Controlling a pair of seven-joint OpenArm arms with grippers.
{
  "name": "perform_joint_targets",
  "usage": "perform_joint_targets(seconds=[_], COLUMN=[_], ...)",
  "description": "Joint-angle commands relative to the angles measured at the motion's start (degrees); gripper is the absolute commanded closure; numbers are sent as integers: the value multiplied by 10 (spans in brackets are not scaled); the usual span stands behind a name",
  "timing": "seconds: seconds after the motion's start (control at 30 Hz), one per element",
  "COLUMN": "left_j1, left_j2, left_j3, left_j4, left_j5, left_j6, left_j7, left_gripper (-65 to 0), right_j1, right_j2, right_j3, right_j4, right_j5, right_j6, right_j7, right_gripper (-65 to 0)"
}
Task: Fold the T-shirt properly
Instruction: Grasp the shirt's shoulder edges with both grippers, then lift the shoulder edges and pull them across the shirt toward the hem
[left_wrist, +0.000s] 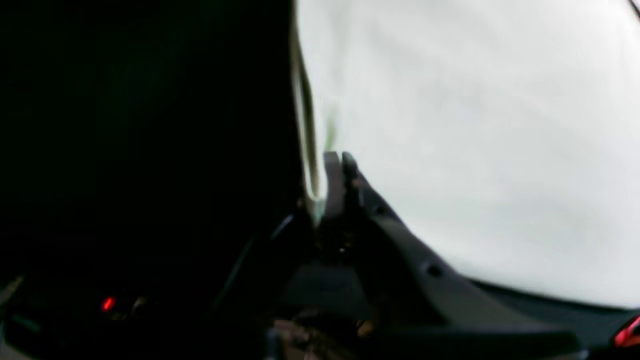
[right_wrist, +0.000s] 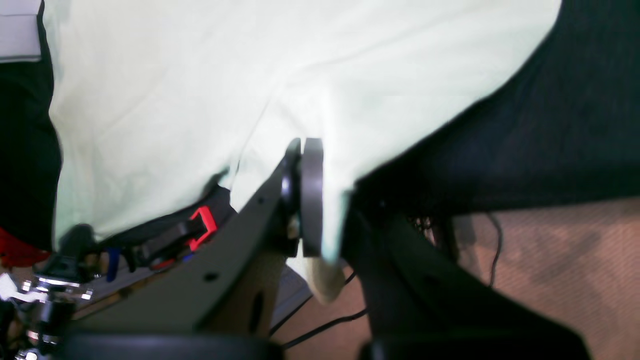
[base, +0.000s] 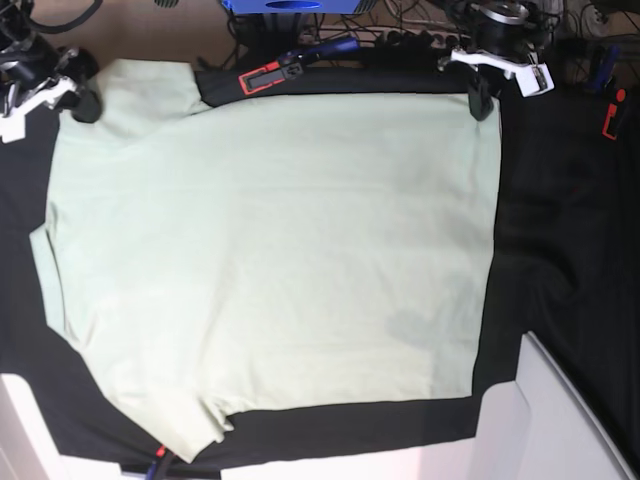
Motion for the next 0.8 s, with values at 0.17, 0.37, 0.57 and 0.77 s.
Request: perform_joint_targets(seconds=[0.17, 0.37, 0.57, 0.77], left_j1=[11, 10, 10, 7], left_j2=[-5, -3, 0, 1], left_j3=[-1, -3, -5, -5], left_j4=[37, 55, 56, 72], left_j5=[-2, -4, -6, -7], left_j6=[1, 2, 2, 11], left_j7=[-14, -14, -14, -14], left_gripper=[0, 0, 0, 0], right_j1=[5, 39, 50, 71], right_j2=[13, 14, 27, 40], right_j3=[3, 5, 5, 2], right_j4=[25, 25, 26, 22], right_j5=[8, 7, 10, 8], right_j6=[2, -2, -37, -40], right_j7=[-9, -43, -43, -44], right_gripper=[-1, -1, -1, -1])
